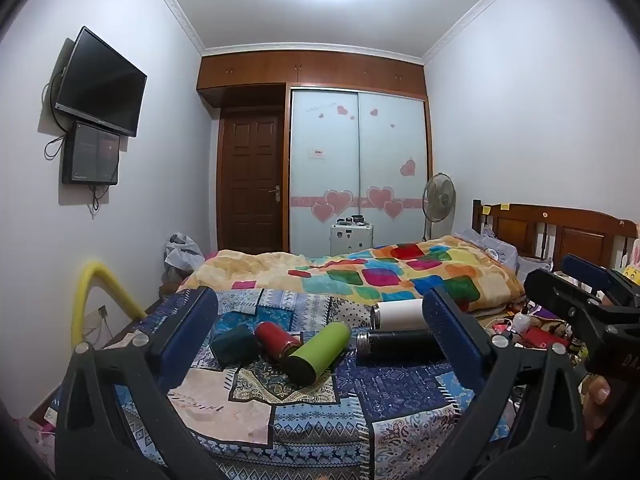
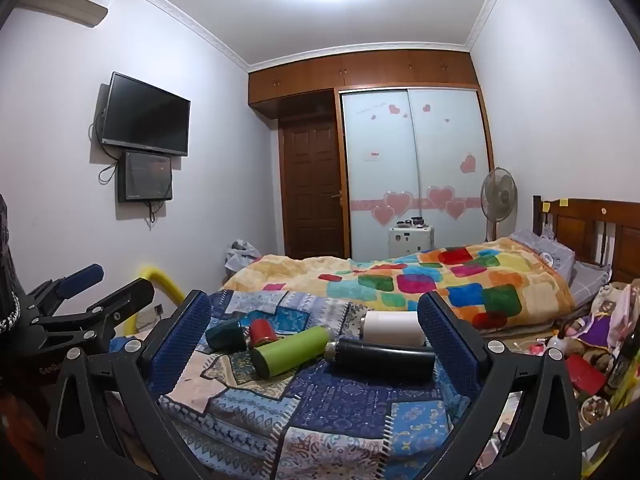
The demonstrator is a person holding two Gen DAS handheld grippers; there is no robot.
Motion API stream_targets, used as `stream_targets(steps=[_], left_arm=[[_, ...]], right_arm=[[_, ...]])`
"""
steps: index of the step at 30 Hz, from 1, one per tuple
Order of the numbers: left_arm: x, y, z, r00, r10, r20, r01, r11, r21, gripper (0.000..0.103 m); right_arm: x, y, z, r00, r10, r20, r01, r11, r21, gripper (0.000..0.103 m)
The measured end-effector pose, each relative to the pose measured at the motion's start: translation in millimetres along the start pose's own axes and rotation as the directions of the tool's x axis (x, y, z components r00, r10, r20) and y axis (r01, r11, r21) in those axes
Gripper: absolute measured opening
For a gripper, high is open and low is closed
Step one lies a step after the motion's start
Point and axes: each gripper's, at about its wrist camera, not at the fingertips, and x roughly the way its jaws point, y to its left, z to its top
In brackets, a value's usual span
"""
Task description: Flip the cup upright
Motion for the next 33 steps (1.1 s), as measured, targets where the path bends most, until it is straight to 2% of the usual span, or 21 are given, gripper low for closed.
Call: stream_targets(steps=[12,33], left_arm=[[7.0,7.0,-3.3,1.0,-0.02,-0.015,0.02,1.0,-0.007,0.103],[-3.2,-5.6,2.6,1.0,-0.008,0.009,0.007,1.0,0.025,0.103]], right_arm=[[2.2,1.7,0.3,1.0,-0.001,-0.01,0.001,1.0,-0.002,0.103],[0.1,1.0,1.2,1.0,0.002,-0.012,-0.002,1.0,0.0,0.103]])
